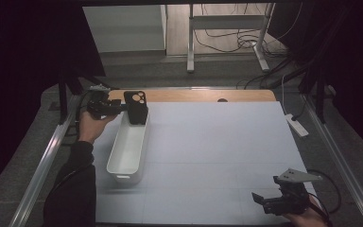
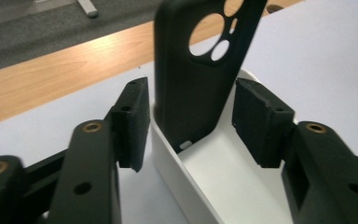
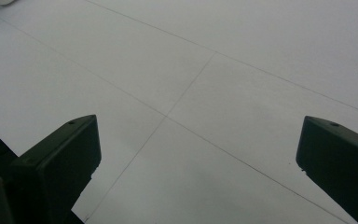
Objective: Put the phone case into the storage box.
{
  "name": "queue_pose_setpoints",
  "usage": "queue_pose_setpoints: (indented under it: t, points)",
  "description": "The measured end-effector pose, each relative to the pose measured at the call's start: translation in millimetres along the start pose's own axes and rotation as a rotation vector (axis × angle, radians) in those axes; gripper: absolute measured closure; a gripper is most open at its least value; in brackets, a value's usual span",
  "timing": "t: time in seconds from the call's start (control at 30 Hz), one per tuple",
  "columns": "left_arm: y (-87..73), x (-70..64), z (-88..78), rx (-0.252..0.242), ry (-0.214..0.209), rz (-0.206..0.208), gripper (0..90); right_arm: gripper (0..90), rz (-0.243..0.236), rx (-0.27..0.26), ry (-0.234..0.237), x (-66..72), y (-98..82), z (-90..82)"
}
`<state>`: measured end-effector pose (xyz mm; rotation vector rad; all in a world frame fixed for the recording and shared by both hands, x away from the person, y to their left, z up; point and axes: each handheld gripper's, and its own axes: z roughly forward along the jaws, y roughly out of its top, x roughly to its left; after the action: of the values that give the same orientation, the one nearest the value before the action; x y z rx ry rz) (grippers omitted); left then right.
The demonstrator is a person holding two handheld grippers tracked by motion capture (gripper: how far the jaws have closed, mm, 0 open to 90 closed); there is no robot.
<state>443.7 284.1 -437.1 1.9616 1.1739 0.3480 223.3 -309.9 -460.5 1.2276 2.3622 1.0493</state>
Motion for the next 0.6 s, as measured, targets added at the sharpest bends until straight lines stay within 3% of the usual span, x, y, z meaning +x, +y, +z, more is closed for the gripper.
queue_pose_setpoints:
  t: [0.6]
  points:
    - [-11.9, -11.2, -10.1, 0.0, -0.032, -0.014, 31.4, 0.0, 0.0, 0.001, -0.001, 0.0, 0.1, 0.1]
